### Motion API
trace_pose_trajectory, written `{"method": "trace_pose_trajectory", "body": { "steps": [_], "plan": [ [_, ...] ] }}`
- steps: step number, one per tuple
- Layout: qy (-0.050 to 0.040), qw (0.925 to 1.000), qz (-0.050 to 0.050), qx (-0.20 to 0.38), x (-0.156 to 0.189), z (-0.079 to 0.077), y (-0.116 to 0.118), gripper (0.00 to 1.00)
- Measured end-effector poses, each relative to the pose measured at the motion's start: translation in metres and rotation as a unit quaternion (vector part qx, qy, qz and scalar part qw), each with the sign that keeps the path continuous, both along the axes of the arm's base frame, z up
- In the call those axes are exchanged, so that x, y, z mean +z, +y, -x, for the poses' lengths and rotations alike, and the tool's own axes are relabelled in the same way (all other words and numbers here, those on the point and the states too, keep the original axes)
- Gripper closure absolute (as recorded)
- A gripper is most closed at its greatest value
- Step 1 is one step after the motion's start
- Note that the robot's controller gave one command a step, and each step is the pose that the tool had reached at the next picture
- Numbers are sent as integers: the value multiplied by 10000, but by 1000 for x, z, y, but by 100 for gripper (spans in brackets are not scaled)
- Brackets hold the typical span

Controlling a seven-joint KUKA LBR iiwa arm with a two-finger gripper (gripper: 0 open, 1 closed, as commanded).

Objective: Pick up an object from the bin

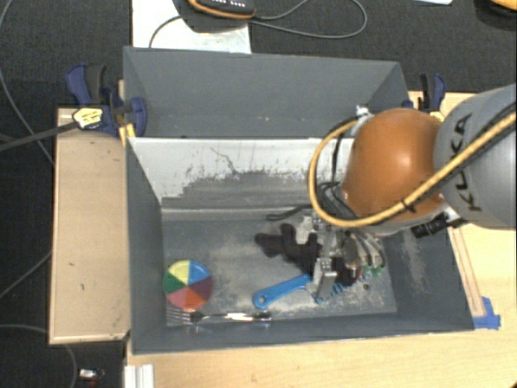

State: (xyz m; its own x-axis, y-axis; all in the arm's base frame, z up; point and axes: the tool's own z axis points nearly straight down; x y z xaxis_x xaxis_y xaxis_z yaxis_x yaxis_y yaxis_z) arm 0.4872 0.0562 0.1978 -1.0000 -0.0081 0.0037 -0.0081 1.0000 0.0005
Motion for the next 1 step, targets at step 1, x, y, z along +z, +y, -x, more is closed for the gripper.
{"method": "trace_pose_trajectory", "body": {
  "steps": [1],
  "plan": [
    [-29, 10000, -2, -11, 2, -1, 0, 0]
  ]
}}
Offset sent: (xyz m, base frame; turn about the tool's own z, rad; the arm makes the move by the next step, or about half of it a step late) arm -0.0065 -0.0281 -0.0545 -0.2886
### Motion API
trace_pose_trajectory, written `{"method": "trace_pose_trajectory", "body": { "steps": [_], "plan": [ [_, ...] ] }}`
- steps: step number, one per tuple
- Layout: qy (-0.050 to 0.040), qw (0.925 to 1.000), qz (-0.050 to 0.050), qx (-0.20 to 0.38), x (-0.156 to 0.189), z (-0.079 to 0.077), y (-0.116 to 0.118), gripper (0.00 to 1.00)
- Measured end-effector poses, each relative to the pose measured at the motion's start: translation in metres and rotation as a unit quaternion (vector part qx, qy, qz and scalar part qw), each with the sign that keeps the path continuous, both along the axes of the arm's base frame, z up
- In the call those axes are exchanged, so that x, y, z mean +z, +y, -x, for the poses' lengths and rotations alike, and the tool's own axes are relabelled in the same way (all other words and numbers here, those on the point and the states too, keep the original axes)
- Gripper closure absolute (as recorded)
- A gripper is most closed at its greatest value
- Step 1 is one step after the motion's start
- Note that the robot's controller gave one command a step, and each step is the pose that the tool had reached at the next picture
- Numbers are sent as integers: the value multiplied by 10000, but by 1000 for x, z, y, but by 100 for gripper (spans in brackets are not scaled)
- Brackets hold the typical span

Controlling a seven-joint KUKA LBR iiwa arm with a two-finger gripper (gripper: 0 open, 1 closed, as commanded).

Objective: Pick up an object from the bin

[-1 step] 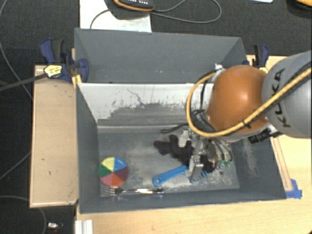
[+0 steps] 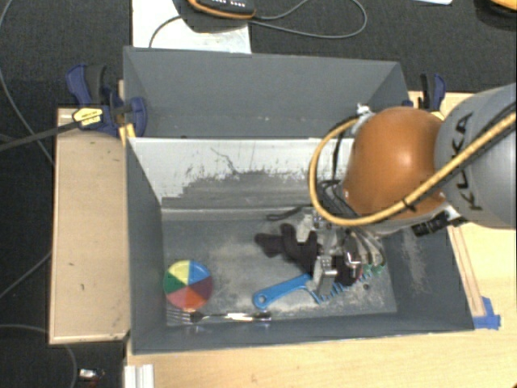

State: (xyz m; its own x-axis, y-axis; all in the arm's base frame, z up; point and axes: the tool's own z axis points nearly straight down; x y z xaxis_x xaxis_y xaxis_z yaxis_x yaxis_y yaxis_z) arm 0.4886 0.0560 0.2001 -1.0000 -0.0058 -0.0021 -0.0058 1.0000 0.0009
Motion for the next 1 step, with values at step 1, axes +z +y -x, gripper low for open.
{"method": "trace_pose_trajectory", "body": {
  "steps": [1],
  "plan": [
    [-24, 9945, 2, 1048, -39, 4, -19, 0]
  ]
}}
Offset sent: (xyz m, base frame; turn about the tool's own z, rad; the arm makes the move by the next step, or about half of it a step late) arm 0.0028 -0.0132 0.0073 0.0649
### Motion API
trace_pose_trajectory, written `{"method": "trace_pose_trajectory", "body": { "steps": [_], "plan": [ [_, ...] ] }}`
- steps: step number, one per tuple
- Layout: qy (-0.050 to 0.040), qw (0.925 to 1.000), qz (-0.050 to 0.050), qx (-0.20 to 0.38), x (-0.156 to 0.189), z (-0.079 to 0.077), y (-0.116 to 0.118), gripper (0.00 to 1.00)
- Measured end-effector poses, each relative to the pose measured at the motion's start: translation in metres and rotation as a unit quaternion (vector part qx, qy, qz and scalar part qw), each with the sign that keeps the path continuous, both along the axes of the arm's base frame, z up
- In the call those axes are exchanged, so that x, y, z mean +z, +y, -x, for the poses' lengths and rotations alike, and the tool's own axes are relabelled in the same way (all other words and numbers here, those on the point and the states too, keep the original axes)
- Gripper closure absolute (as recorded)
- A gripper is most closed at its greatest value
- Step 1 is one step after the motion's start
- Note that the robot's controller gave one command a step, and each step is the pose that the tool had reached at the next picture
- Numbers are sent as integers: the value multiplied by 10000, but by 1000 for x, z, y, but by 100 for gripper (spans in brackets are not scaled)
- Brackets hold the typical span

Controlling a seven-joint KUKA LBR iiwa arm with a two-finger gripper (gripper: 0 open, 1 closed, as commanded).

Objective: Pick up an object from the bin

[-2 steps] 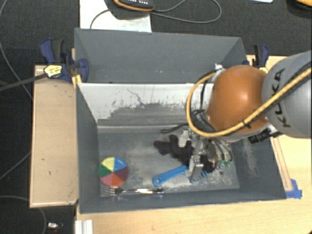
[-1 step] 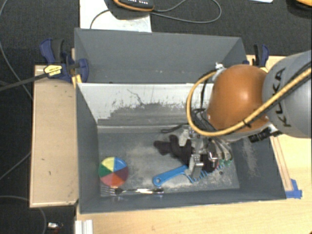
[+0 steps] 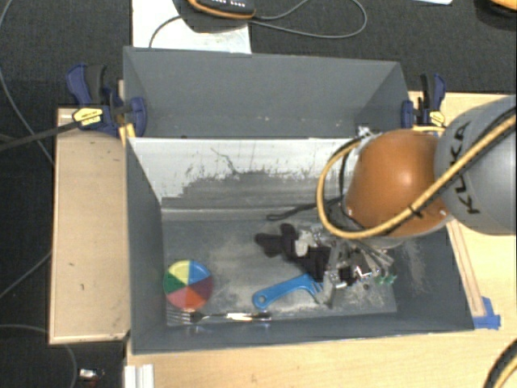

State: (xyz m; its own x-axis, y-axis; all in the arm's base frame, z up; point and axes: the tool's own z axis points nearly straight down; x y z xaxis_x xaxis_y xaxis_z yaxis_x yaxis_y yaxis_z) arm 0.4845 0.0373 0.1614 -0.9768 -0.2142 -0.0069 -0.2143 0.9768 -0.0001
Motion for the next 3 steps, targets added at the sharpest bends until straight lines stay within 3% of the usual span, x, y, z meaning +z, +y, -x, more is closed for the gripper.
{"method": "trace_pose_trajectory", "body": {
  "steps": [1, 3],
  "plan": [
    [19, 9983, -3, -588, 17, -4, 2, 0],
    [8, 9954, -3, -958, -28, -2, -7, 0]
  ]
}}
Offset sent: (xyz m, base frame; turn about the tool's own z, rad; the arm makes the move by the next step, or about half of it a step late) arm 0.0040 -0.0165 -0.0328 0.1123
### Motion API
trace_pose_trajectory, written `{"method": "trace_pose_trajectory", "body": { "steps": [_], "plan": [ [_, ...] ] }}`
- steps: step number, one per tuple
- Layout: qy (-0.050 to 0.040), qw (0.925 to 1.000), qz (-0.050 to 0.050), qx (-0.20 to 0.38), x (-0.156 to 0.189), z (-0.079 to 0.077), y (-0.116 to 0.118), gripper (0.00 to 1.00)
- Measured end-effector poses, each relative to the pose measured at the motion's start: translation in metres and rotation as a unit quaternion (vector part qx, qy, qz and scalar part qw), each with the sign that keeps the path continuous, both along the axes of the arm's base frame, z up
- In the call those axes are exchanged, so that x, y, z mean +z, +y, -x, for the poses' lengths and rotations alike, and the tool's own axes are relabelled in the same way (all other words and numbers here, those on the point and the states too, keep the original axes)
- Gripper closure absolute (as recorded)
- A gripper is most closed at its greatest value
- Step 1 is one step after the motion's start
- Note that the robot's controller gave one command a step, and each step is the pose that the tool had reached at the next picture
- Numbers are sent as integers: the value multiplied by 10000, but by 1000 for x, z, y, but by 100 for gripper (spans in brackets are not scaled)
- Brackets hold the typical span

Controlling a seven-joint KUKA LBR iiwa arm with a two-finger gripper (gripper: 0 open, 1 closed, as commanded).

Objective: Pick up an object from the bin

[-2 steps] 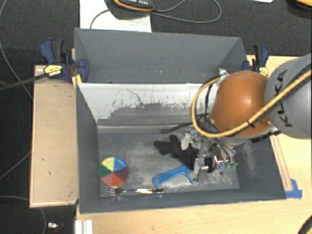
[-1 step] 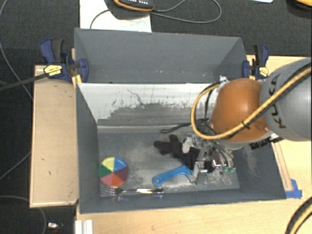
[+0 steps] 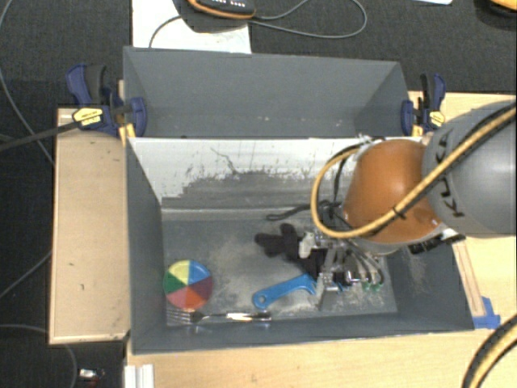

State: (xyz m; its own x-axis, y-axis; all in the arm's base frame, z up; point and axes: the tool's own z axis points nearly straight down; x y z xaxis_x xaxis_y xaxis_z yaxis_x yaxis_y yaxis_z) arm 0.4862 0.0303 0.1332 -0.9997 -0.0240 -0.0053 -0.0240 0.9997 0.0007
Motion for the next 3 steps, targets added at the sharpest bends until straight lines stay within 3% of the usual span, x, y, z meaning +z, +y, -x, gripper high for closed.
{"method": "trace_pose_trajectory", "body": {
  "steps": [1, 2, 3],
  "plan": [
    [14, 9900, -1, -1411, -29, -12, -12, 0],
    [4, 9923, -6, -1238, -48, -5, -14, 0],
    [11, 9801, -7, -1987, -63, -4, -27, 0]
  ]
}}
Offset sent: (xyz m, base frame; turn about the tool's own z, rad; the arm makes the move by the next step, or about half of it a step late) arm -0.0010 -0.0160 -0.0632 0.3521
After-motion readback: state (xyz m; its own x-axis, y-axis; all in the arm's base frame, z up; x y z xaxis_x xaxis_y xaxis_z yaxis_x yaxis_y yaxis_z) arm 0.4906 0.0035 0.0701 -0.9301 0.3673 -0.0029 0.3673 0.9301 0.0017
